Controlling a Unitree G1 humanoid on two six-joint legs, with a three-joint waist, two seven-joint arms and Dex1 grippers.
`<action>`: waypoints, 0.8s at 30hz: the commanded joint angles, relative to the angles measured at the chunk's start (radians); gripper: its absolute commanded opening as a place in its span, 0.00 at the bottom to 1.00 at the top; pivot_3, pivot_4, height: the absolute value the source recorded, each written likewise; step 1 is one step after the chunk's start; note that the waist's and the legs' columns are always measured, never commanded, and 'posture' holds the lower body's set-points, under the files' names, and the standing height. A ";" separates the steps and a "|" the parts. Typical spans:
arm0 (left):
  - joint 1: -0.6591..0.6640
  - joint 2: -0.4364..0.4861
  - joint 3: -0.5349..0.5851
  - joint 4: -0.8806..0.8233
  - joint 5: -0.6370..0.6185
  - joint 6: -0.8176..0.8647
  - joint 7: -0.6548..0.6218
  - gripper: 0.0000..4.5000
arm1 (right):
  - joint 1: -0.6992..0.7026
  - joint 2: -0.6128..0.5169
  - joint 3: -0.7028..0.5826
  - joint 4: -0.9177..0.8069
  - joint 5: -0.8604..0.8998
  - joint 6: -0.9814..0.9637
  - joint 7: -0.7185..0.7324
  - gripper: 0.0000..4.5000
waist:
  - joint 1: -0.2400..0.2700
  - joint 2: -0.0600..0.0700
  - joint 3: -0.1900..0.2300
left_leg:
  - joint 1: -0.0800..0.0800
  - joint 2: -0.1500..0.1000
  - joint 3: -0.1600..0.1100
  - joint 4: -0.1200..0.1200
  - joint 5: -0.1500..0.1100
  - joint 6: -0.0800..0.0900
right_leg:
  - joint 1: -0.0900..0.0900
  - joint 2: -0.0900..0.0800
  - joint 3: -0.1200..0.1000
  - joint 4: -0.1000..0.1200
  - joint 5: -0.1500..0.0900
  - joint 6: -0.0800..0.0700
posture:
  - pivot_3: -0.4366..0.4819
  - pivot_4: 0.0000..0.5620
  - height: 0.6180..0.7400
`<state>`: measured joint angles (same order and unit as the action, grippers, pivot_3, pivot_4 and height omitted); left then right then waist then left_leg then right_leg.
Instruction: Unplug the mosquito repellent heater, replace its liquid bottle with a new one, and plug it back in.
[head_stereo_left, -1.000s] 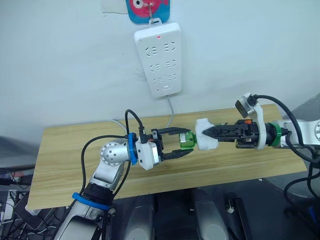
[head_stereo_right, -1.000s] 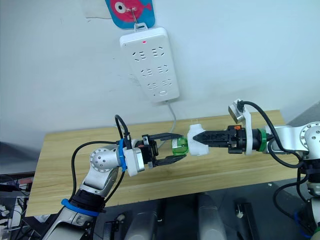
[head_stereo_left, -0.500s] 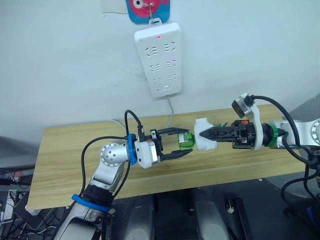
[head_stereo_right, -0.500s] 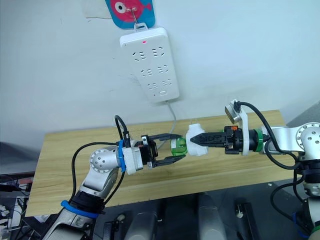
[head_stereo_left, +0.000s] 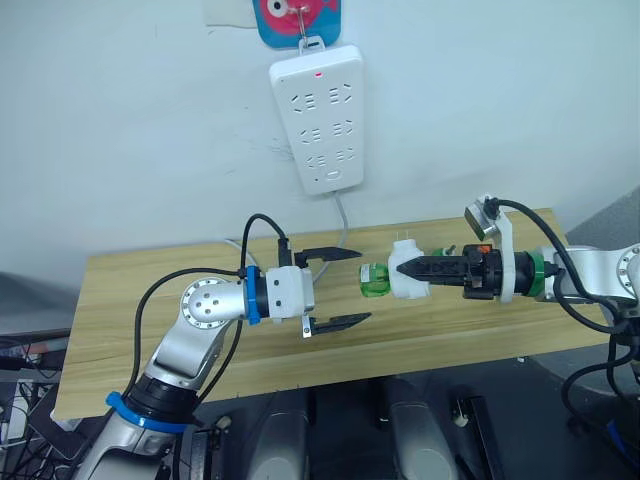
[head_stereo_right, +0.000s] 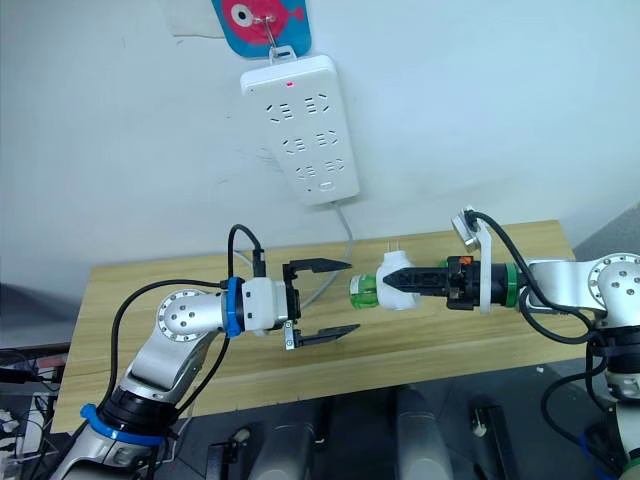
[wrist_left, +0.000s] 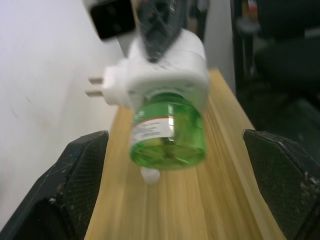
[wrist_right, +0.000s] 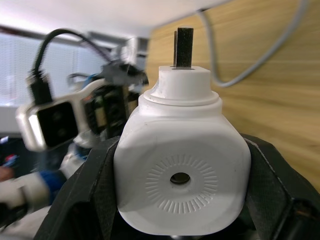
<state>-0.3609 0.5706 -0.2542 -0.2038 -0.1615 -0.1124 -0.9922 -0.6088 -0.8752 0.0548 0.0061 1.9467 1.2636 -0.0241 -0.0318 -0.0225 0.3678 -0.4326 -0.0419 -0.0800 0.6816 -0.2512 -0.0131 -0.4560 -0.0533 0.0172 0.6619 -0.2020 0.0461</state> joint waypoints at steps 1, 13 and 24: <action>-0.023 0.002 -0.046 -0.072 0.091 0.068 0.031 1.00 | 0.004 0.029 -0.003 -0.068 0.026 -0.048 -0.100 0.66 | 0.000 -0.001 -0.005 | 0.000 0.000 0.000 0.000 0.000 0.000 | 0.000 0.000 0.000 0.000 0.000 0.000 | 0.46 0.50 1.00; -0.124 -0.064 -0.118 -0.058 0.292 0.233 0.138 1.00 | 0.040 0.105 -0.015 -0.204 0.026 -0.120 -0.282 0.66 | 0.000 -0.002 -0.010 | 0.000 0.000 0.000 0.000 0.000 0.000 | 0.000 0.000 0.000 0.000 0.000 0.000 | 0.44 0.51 1.00; -0.133 -0.070 -0.144 -0.006 0.322 0.219 0.116 0.69 | 0.051 0.141 -0.015 -0.231 0.026 -0.138 -0.325 0.66 | -0.001 -0.002 -0.010 | 0.000 0.000 0.000 0.000 0.000 0.000 | 0.000 0.000 0.000 0.000 0.000 0.000 | 0.43 0.52 1.00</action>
<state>-0.4908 0.4986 -0.3901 -0.1922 0.1548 0.1224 -0.8676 -0.5595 -0.7371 0.0633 -0.1826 1.9465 1.1416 -0.3525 -0.0327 -0.0242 0.3576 -0.4326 -0.0418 -0.0803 0.6816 -0.2512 -0.0131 -0.4561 -0.0535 0.0171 0.6620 -0.2020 0.0461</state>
